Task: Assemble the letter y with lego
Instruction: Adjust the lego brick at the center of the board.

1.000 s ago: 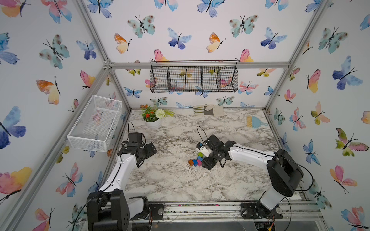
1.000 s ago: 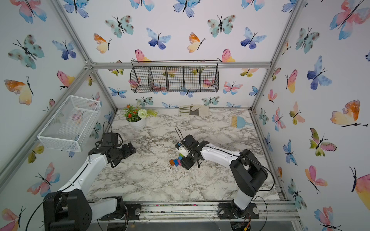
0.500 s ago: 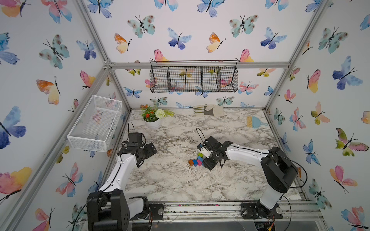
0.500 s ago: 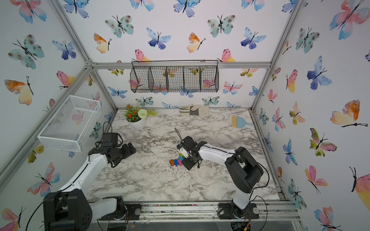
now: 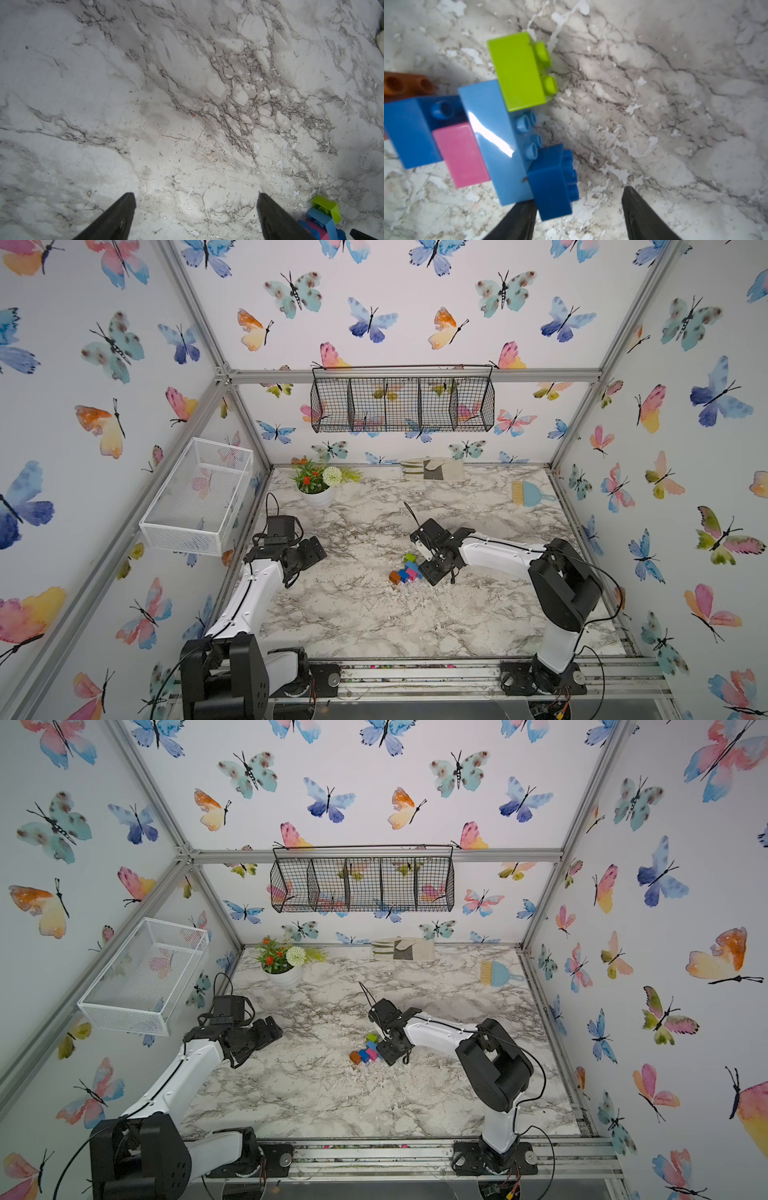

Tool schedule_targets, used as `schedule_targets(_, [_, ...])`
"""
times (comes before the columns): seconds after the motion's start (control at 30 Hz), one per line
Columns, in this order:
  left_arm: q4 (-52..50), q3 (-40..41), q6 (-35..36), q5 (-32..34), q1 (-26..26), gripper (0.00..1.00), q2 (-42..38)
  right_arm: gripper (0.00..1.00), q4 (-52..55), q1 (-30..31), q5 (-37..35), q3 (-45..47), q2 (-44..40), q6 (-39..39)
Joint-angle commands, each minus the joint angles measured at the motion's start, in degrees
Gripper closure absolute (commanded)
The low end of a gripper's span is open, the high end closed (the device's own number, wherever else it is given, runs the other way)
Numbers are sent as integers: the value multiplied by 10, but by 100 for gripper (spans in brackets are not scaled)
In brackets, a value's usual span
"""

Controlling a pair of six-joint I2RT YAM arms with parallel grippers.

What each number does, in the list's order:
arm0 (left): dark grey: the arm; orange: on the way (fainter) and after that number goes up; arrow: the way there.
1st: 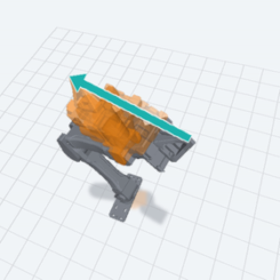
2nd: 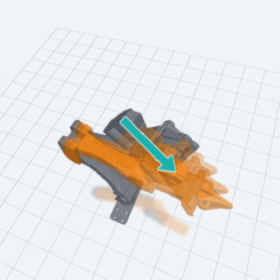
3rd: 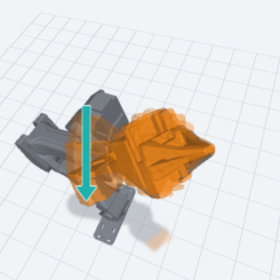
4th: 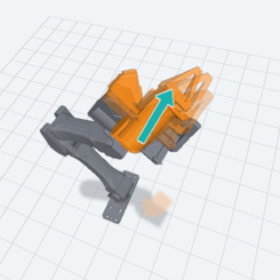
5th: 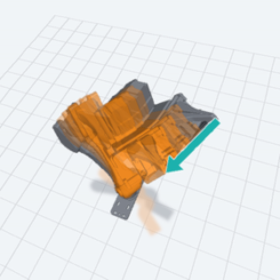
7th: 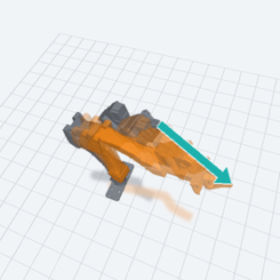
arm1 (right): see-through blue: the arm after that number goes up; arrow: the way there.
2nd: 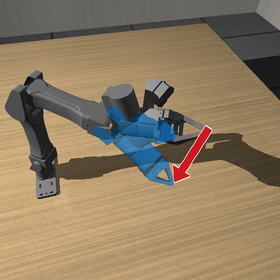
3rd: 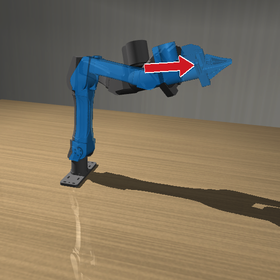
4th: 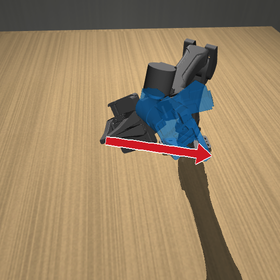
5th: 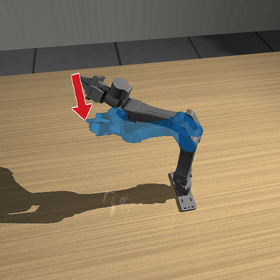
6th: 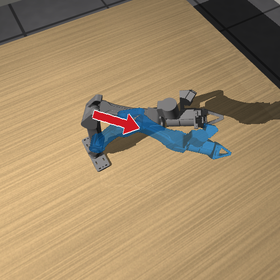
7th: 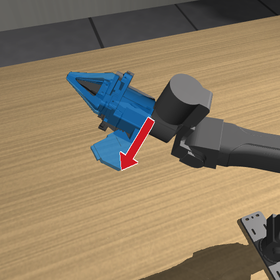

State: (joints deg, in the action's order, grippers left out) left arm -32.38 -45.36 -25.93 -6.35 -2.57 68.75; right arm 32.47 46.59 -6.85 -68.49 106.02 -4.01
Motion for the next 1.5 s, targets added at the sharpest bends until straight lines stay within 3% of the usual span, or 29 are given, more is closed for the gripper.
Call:
schedule_targets(0.0, [-1, 8, 4, -4, -2, 8, -1, 32, 23, 1, -40, -20, 18, -35])
schedule_targets(0.93, [-1, 9, 4, -5, -2, 8, -1, 29, 36, -2, -66, -76, 42, -72])
schedule_targets(1.03, [-1, 9, 4, -2, -2, 7, -1, 27, 58, -2, -74, -70, 5, -87])
schedule_targets(1.17, [0, 7, 6, 11, -1, 2, -19, 15, 29, -7, -91, -19, -122, -91])
schedule_targets(1.27, [5, 2, -6, 53, 17, 1, -39, 7, -36, -61, -98, 41, -230, -99])
schedule_targets(1.37, [17, -20, -51, 146, 78, 2, -51, 2, -161, -184, -54, 143, -330, -109])
schedule_targets(1.47, [94, -16, -67, 231, 145, 2, -51, 1, -296, -289, -38, 244, -407, -107])
